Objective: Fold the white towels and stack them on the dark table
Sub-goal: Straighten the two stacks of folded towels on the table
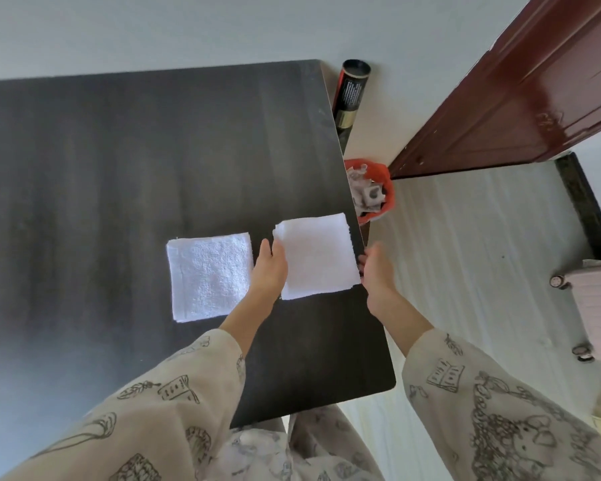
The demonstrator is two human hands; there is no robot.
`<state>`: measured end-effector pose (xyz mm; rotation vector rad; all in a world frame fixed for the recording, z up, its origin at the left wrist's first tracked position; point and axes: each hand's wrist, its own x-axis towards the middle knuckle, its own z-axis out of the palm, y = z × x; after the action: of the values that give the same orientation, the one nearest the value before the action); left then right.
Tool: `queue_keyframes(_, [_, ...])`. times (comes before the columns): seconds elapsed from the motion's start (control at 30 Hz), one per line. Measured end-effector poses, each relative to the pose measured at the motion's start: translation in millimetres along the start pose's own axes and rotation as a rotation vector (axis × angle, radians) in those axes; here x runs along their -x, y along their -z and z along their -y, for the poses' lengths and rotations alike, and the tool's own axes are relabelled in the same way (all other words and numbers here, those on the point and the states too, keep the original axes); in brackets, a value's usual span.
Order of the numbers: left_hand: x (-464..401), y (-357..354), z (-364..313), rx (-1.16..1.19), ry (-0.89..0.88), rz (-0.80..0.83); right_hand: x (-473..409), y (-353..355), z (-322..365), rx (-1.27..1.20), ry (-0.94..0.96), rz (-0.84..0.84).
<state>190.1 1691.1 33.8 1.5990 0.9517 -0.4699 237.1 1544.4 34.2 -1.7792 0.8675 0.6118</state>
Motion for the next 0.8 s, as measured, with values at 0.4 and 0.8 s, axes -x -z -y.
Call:
queue_keyframes(0.4, [8.3, -30.8, 10.3, -0.126, -0.219, -0.257, -7.8, -6.9, 2.0, 0.569, 0.48, 0.165])
queue_keyframes(0.8, [-41.5, -35.7, 31.5, -1.144, -0.829, -0.376, -55.8, -28.8, -26.6, 1.258, 1.224, -0.052])
